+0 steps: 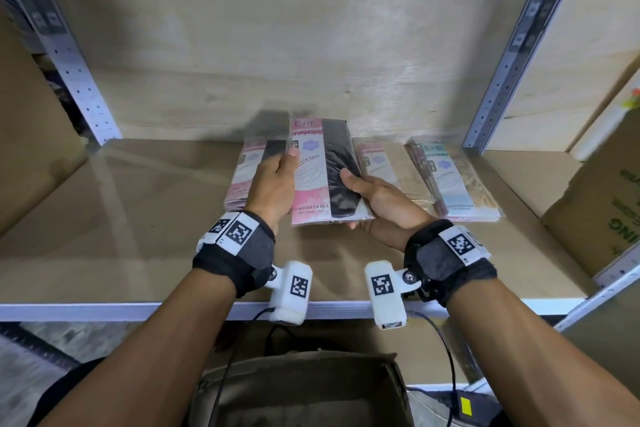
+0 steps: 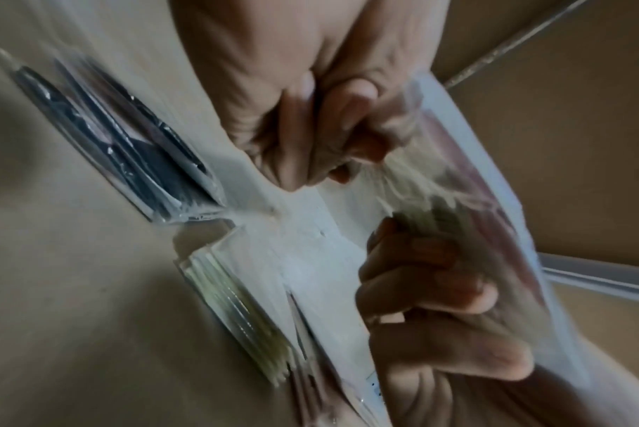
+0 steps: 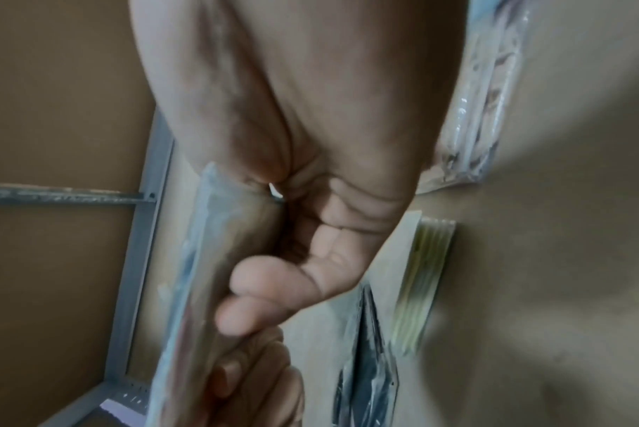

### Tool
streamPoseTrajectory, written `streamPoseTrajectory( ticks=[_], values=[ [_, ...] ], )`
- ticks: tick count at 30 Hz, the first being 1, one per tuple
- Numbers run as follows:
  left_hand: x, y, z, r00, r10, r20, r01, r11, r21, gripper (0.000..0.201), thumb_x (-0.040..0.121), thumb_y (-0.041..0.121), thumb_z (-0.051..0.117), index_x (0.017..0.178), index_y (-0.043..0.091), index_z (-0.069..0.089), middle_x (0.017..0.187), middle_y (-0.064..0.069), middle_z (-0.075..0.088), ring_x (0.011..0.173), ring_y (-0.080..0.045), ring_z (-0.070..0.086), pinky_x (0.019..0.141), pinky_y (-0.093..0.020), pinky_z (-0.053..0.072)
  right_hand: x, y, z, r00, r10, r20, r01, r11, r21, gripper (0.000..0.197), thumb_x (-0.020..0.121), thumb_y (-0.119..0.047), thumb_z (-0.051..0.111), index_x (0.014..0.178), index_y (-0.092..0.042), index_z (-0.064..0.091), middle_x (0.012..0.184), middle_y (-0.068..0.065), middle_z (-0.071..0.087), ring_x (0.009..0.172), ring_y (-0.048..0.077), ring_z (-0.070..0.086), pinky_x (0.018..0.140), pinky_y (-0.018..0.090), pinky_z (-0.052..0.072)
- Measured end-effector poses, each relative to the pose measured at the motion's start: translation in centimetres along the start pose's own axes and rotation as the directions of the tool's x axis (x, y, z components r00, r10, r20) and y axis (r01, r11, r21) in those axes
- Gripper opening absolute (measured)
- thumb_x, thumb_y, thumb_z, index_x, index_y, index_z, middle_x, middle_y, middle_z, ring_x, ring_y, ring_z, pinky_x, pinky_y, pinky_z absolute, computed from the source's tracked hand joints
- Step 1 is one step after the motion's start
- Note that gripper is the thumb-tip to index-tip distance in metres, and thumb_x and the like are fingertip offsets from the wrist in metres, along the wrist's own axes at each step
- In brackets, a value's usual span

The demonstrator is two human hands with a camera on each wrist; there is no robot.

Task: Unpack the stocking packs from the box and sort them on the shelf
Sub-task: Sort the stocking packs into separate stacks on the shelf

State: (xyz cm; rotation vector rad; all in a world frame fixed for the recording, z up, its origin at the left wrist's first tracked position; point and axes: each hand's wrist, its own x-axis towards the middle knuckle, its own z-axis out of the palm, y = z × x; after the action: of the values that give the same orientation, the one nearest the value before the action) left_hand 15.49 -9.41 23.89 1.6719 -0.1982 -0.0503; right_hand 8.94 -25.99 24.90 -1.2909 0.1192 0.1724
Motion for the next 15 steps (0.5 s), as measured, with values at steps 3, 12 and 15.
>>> streamPoseTrajectory(
  ticks=[3,12,15],
  values=[
    [0.2,0.0,-0.6,1.000,-0.002,-0.007,0.002,0.999,-0.034,0.043,0.103,0.048,0.042,0.111,0.014,0.068,0.104,-0.002,0.077,0.092,-0.022,0.074,0.084,-0.047,0.061,0.4,0.1,0.4,1.000,-0.002,-0.019,0.001,1.000,-0.028,0.041,0.098,-0.032,0.057,0.122,0.000,0.065,0.102,0.013,0.075,0.069,0.020,0.071,0.042,0.023,0.049],
    [1.7,2.0,-6.5,0.949,-0.080,0.304,0.015,0.978,0.209,0.042,0.092,0.010,0.069,0.133,0.008,0.059,0.121,-0.009,0.070,0.092,-0.023,0.069,0.057,-0.018,0.051,5.2,-1.4,2.1,0.963,-0.134,-0.236,0.027,0.911,-0.411,0.043,0.087,-0.028,0.074,0.112,0.005,0.062,0.107,0.017,0.074,0.099,0.034,0.071,0.092,0.052,0.056],
    [2.7,1.9,-8.2,0.975,-0.101,0.196,0.050,0.966,0.252,0.045,0.090,0.008,0.071,0.133,0.006,0.059,0.121,-0.007,0.070,0.083,-0.018,0.069,0.058,-0.018,0.053,7.7,-2.5,3.8,0.972,-0.132,-0.193,0.009,0.846,-0.534,0.024,0.084,-0.021,0.077,0.095,-0.001,0.069,0.102,0.016,0.075,0.092,0.030,0.073,0.083,0.044,0.060]
  ],
)
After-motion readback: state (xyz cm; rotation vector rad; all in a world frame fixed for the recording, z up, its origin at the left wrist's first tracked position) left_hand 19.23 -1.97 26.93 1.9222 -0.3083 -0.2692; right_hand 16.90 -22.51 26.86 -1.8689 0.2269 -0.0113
